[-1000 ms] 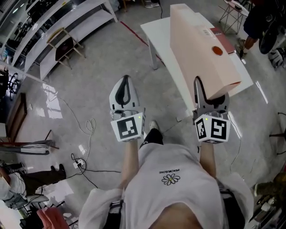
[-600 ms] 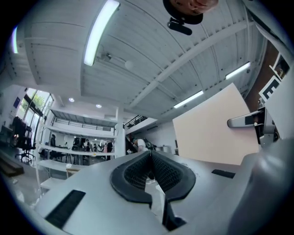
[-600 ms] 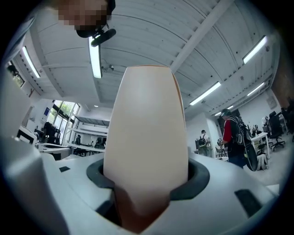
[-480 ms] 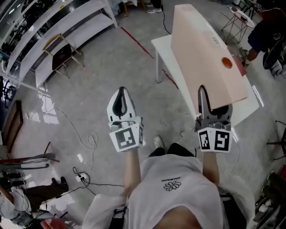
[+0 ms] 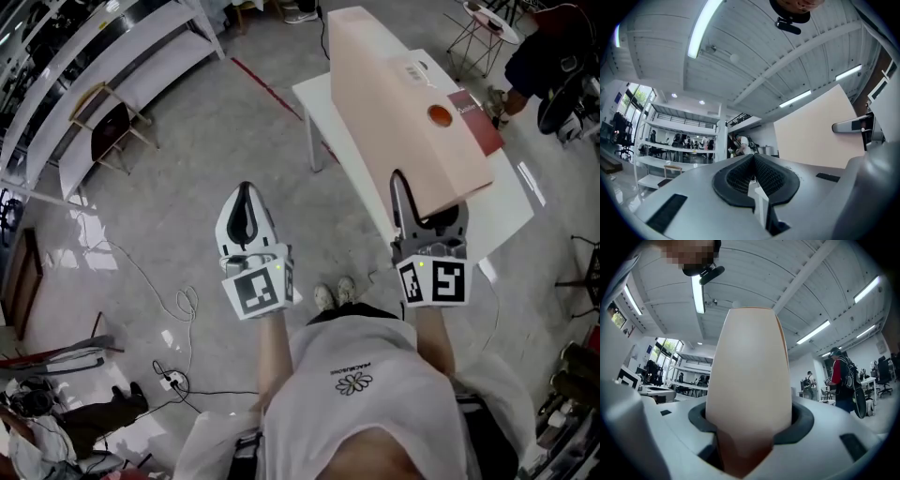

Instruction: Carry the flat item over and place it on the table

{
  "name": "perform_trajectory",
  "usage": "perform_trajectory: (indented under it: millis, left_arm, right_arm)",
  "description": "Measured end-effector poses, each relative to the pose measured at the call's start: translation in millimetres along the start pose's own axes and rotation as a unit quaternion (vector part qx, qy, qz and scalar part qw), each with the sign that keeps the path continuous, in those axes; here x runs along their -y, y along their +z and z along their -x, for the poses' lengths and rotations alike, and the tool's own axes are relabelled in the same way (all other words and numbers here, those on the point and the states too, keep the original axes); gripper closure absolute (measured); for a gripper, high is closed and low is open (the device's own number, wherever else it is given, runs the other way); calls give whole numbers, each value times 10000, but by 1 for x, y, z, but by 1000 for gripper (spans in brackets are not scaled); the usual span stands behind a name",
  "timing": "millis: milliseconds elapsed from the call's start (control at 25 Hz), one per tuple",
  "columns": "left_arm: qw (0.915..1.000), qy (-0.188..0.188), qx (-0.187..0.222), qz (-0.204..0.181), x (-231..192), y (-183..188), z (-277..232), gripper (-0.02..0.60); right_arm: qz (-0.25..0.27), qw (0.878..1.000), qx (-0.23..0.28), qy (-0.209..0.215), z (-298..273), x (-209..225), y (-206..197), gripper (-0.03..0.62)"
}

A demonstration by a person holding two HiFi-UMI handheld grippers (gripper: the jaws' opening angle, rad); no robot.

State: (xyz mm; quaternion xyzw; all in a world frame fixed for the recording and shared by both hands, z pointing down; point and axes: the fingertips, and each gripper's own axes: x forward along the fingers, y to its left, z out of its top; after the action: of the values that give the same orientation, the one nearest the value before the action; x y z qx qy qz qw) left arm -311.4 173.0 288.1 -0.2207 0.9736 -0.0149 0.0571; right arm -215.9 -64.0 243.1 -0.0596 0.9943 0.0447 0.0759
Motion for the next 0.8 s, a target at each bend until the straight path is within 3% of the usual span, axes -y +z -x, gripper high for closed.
perform_trajectory:
  millis: [200,400,600,800]
  left_arm:
    - [9981,-582,195,-24,52,-6,-9,566]
    - [9905,-1312,407,121,122,-2,-31,565]
    - [9729,-2245,554,-1,185,-3,-70,566]
    - [9467,-3083,918,138,232,14,-102,566]
  right_arm:
    - [-62,9993,110,-351,25,27,-18,304]
    - [-51,9955,164,-928,57,78,-30,304]
    - [-197,9818,188,-1879,81,127,-41,304]
    - [300,9589,181,-2816,99,152,-30,304]
